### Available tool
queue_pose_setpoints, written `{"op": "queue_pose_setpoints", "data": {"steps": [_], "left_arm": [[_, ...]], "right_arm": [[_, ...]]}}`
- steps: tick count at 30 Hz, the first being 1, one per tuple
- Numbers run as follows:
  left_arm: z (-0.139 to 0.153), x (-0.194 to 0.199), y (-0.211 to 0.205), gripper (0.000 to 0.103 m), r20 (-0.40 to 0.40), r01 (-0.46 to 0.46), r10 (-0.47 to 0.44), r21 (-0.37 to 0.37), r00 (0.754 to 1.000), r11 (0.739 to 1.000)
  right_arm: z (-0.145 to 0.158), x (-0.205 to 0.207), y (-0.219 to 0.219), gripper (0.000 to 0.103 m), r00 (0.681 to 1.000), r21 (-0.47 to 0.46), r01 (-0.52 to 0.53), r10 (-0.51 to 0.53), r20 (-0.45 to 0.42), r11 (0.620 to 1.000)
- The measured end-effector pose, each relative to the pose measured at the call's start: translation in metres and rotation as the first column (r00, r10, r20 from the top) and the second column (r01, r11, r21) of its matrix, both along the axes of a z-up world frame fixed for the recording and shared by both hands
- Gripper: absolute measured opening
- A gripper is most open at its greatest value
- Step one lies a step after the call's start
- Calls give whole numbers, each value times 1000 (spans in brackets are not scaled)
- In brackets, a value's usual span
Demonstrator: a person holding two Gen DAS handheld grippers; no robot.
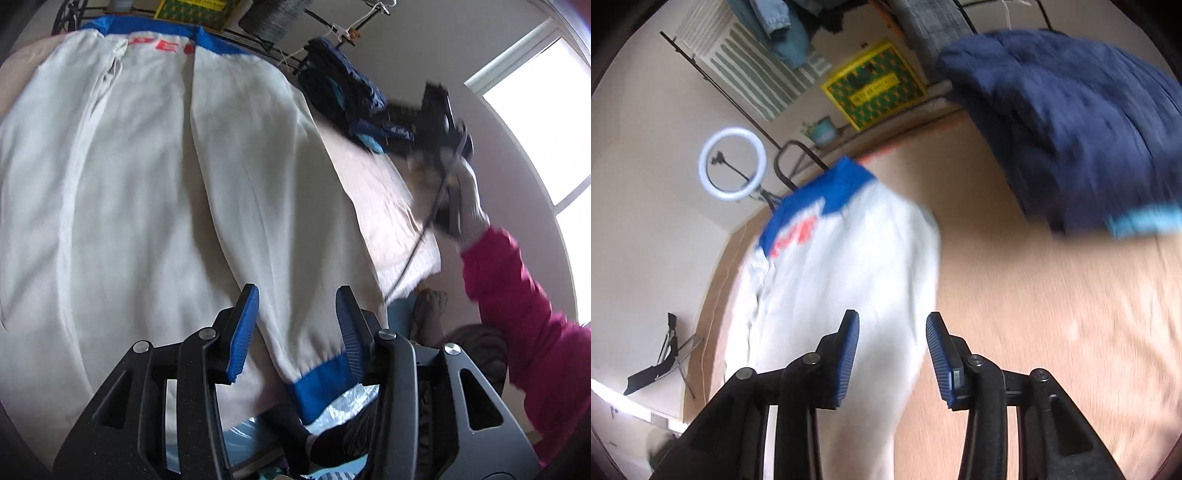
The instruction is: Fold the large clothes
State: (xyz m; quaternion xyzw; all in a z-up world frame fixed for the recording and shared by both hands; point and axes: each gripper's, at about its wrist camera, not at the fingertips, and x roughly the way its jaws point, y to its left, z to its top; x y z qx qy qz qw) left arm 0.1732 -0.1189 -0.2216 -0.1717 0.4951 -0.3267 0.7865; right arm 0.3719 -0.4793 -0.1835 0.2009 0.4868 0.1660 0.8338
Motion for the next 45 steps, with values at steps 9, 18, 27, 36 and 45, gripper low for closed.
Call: {"op": "queue_pose_setpoints", "data": {"steps": [9,18,27,36,45], "left_arm": [[-21,9,-46,43,10,61,-62,116,998,991],[-41,12,-49,43,-36,53,-49,129,998,990],[-40,9,-51,43,-23,67,-65,143,998,987],[-11,15,-65,43,0,81,-82,139,997,987],[18,4,-162,45,139,205,-245,248,960,947]], "right_arm": [[-50,-56,-9,28,995,-44,-73,69,-75,996],[-52,-61,38,28,967,-153,-246,252,23,957],[-49,-22,-1,28,995,201,-89,77,64,975],[-54,-49,-11,41,995,227,-83,93,-36,970],[-21,-101,-53,41,997,303,-71,71,10,950]]}}
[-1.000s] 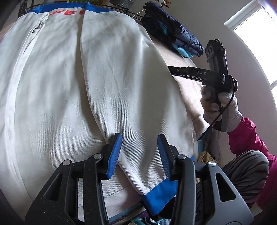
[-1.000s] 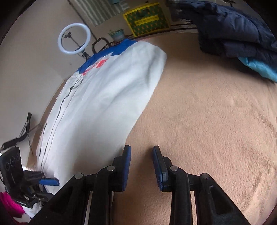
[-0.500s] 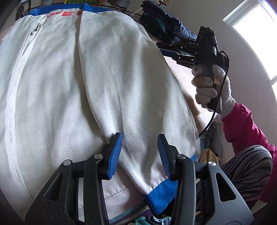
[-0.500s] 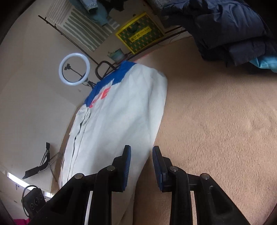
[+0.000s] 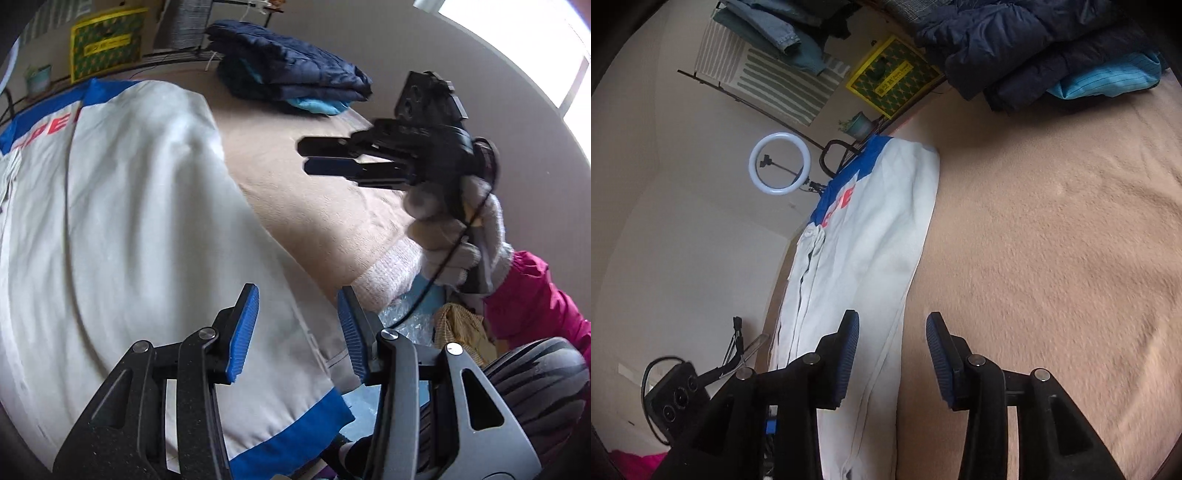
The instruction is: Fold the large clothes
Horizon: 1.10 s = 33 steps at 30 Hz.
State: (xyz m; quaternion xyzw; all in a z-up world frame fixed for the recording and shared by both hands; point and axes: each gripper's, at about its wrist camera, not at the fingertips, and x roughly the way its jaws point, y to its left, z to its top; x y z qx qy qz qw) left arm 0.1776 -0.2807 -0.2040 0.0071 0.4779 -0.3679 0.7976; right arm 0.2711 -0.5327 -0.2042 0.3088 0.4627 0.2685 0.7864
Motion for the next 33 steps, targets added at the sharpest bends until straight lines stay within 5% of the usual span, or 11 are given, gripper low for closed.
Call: {"op": "queue_pose_setpoints", "data": {"steps": [11,13,18,23,25,27,29,33], "left_arm": [[-28,-76,-3,46,48,52,-59,131,997,990],[-32,-84,-23,56,90,79,-94,164,991,983],[-55,-101,-69,78,222,121,-203,337,954,934],[-72,-113,-79,80,334,90,-259,447,906,890],[-73,-115,-76,71,357,79,-262,453,897,888],[-69,-113,-69,48,360,70,-243,431,901,900],[-57,-101,-56,26,323,66,-192,364,927,929],[-30,-75,-14,11,140,33,-53,138,989,990]], "right_arm": [[-17,-110,-31,44,997,-10,-27,26,-70,1000],[-21,-113,-38,44,996,-5,8,-8,-85,1000],[-11,-122,-73,44,992,60,101,-95,-86,993],[13,-127,-98,46,988,89,148,-143,-58,985],[22,-126,-99,46,989,74,147,-143,-47,986],[28,-124,-95,46,990,67,138,-136,-36,988],[33,-122,-89,46,992,67,127,-125,-24,990],[34,-115,-77,54,993,76,114,-113,-14,991]]}}
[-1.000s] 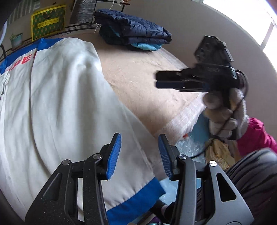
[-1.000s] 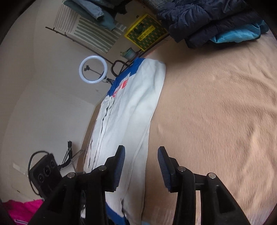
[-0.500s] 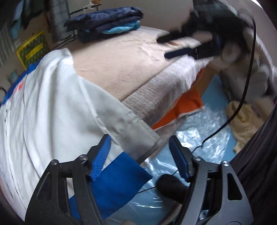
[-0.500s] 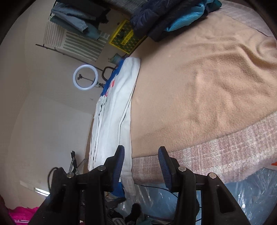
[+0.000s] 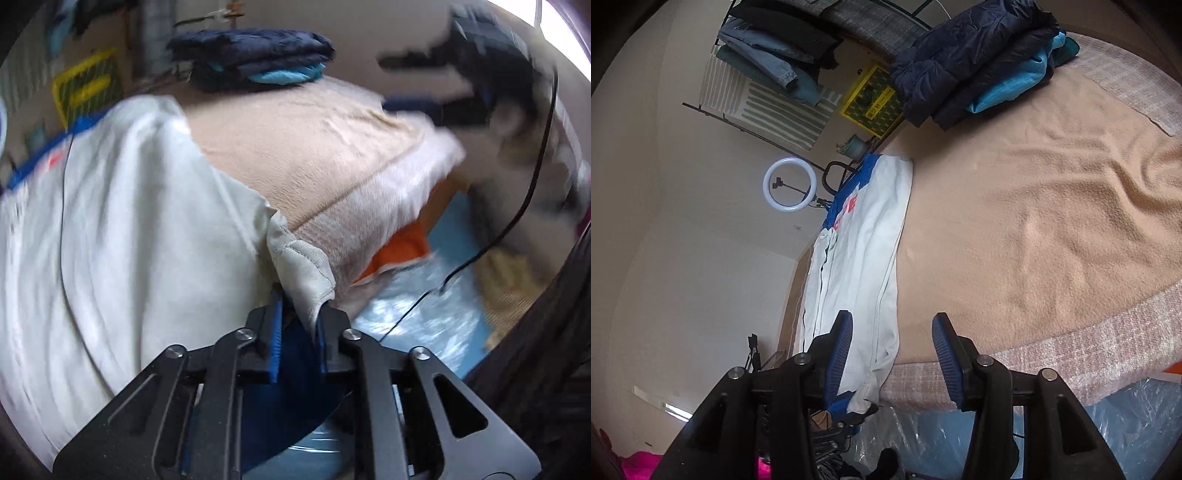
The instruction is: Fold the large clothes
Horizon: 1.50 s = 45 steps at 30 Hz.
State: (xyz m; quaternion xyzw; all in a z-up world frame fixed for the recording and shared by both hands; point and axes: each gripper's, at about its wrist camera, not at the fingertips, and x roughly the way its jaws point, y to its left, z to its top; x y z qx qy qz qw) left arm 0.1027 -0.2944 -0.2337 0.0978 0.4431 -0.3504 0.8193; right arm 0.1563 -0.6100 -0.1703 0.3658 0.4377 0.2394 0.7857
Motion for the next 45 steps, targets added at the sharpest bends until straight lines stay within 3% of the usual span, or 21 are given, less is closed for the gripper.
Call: {"op": "queue_pose_setpoints", "data": {"steps": [3,6,8,9,13,19,21,23,25,26,27,29,32,37,41,45], "left_arm": [[28,9,39,9,-78,-112,101,-161,992,980],[55,12,71,9,-85,-191,175,-245,981,950],[67,12,83,9,-73,-213,201,-263,977,941],[71,12,88,9,-71,-221,210,-269,975,937],[79,10,95,8,-48,-230,225,-264,973,937],[79,5,101,8,-45,-236,232,-265,972,935],[80,3,103,8,-44,-235,232,-263,972,936],[80,5,108,8,-56,-244,238,-276,970,930],[80,6,111,7,-65,-250,241,-289,968,924],[80,6,111,7,-65,-248,239,-290,969,924],[79,6,111,8,-65,-245,237,-291,969,925],[77,5,110,7,-69,-236,226,-288,972,928],[77,4,109,7,-66,-225,215,-284,974,932],[75,3,111,7,-62,-217,208,-276,976,936],[75,2,112,7,-64,-216,207,-280,976,935],[76,-1,111,7,-64,-209,199,-277,978,938]], "right_arm": [[-8,19,15,59,1000,25,-22,22,1,999],[-19,51,43,58,999,48,-50,51,-11,998],[-31,78,68,49,997,48,-69,71,-41,996],[-38,89,79,39,994,34,-82,84,-66,996],[-70,131,114,39,985,98,-99,111,-131,990],[-97,173,124,39,983,238,-57,97,-157,970],[-98,184,124,39,984,203,-32,67,-168,979],[-101,187,114,36,979,183,69,-31,-201,981],[-106,189,102,30,966,190,140,-92,-240,972],[-106,193,102,28,963,149,149,-109,-247,978],[-105,197,105,25,961,108,140,-109,-252,984],[-101,206,115,28,966,82,108,-85,-243,991],[-100,222,136,32,972,143,28,7,-235,989],[-82,236,133,41,984,234,58,-16,-176,970],[-78,248,148,42,985,119,16,5,-174,993],[-89,265,164,42,981,107,10,11,-196,994]]}}
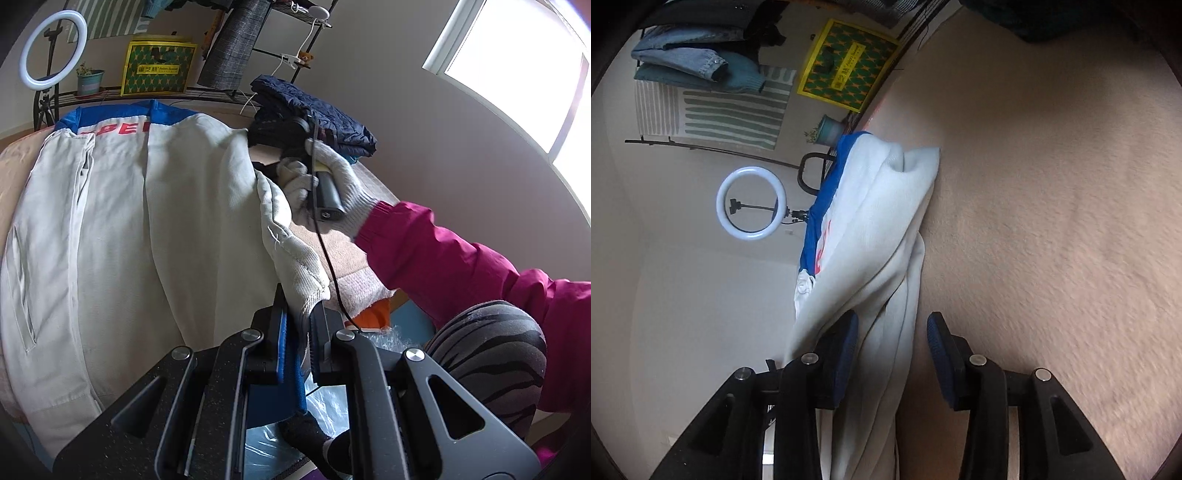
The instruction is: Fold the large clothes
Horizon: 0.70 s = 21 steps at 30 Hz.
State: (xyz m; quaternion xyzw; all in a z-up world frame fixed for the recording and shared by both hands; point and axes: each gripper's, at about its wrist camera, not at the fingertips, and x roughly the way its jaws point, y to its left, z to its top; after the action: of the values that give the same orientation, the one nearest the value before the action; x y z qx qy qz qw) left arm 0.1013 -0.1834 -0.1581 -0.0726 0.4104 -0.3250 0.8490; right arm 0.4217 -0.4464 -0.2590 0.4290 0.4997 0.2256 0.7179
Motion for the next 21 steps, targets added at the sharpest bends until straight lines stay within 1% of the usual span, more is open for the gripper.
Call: {"op": "queue_pose_setpoints", "data": {"steps": [2,3,5,6,7,9,10,12,13,14,16,17,18,19,21], "left_arm": [[0,-2,-1,7,1,6,-6,7,1000,1000],[-1,-2,-1,7,0,7,-7,10,1000,1000],[-2,-3,-2,7,-4,15,-15,7,1000,1000],[-3,-4,-3,7,-5,19,-19,7,1000,1000],[-4,-5,-5,7,-7,25,-25,7,1000,1000],[-7,-4,-12,6,-18,48,-48,-6,999,999],[-10,-4,-19,6,-25,69,-70,-14,997,997],[-18,-1,-33,5,-43,108,-110,-32,993,994],[-25,0,-44,5,-56,137,-140,-46,989,989],[-31,1,-54,5,-63,160,-163,-42,985,986],[-48,2,-76,5,-75,210,-210,-6,975,978],[-57,3,-84,5,-93,234,-232,9,968,972],[-66,4,-89,5,-111,248,-244,22,963,968],[-72,6,-91,5,-122,252,-248,25,961,967],[-81,8,-92,6,-149,262,-256,17,955,965]], "right_arm": [[0,10,7,38,1000,-38,-1,2,12,999],[2,13,9,33,1000,-65,-3,4,22,998],[9,19,14,16,998,-119,-21,28,52,993],[16,20,16,2,997,-174,-26,39,71,984],[24,20,18,0,994,-247,-27,51,93,969],[45,18,24,0,984,-385,-44,105,141,922],[57,18,24,0,979,-459,-41,128,159,887],[76,19,17,0,970,-560,-26,156,186,828],[80,23,12,0,966,-578,-39,179,186,815],[77,25,7,0,966,-578,-51,188,179,814],[59,27,6,0,972,-625,-73,197,131,777],[49,29,8,0,973,-633,-89,203,110,769],[38,30,7,0,973,-629,-112,212,87,770],[32,30,4,1,975,-617,-121,210,74,777],[28,26,-11,8,981,-585,-111,183,66,803]]}}
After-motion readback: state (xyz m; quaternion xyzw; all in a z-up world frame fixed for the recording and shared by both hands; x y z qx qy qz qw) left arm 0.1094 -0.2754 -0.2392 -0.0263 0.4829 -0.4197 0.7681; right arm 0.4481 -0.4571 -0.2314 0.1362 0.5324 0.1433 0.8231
